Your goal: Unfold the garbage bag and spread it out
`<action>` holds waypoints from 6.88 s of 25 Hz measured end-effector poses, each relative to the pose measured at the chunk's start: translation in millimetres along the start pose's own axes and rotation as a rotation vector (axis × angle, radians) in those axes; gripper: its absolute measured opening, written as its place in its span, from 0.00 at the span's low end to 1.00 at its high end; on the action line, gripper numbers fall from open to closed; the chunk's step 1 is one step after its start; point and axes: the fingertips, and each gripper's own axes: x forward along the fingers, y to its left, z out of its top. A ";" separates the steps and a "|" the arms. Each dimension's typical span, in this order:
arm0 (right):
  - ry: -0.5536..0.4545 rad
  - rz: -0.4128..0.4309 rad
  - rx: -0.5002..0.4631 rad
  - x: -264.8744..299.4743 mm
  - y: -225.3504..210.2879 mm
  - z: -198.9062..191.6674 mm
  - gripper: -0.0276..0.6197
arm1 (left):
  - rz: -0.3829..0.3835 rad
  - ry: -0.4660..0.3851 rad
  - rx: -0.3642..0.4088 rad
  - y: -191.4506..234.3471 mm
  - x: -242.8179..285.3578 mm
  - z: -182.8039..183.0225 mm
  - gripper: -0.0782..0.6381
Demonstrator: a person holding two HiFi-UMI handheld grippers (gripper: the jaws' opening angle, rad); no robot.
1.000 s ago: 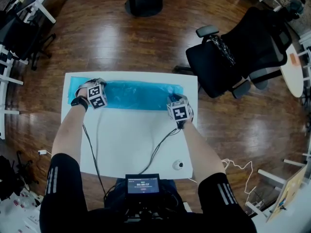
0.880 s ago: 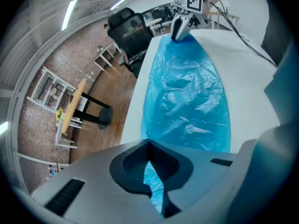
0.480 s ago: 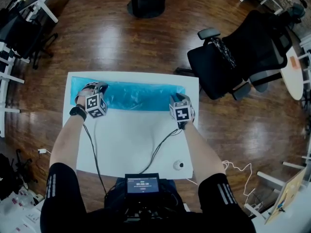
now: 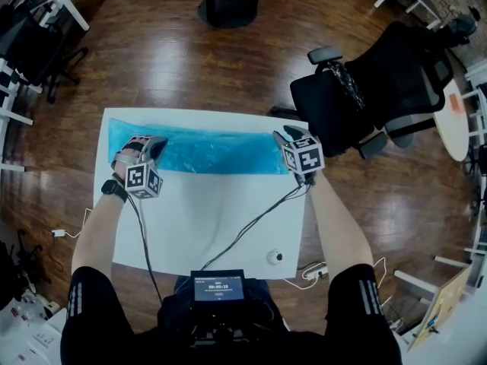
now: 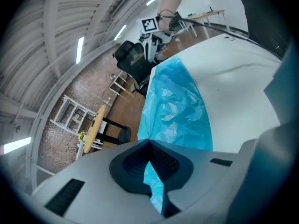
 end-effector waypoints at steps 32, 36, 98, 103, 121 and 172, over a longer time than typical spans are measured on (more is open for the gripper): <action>0.721 0.414 -0.628 94.8 107.2 -29.4 0.36 | 0.064 -0.141 0.098 -56.0 -73.9 58.7 0.11; 0.747 0.402 -0.659 104.6 104.6 -38.6 0.36 | 0.059 -0.143 0.088 -59.2 -73.1 57.0 0.11; 0.590 0.047 -0.504 106.0 103.1 -19.8 0.37 | -0.116 0.014 -0.227 -173.3 -103.7 1.7 0.31; 0.582 0.042 -0.501 103.8 103.0 -17.4 0.36 | -0.090 0.006 -0.219 -161.5 -130.2 -4.5 0.31; 0.573 0.055 -0.494 106.3 105.4 -23.2 0.35 | -0.098 0.211 -0.600 -51.3 -74.2 -37.5 0.30; 0.355 0.064 -0.467 92.5 89.5 35.1 0.40 | -0.272 0.461 -0.603 -86.7 17.9 -119.3 0.25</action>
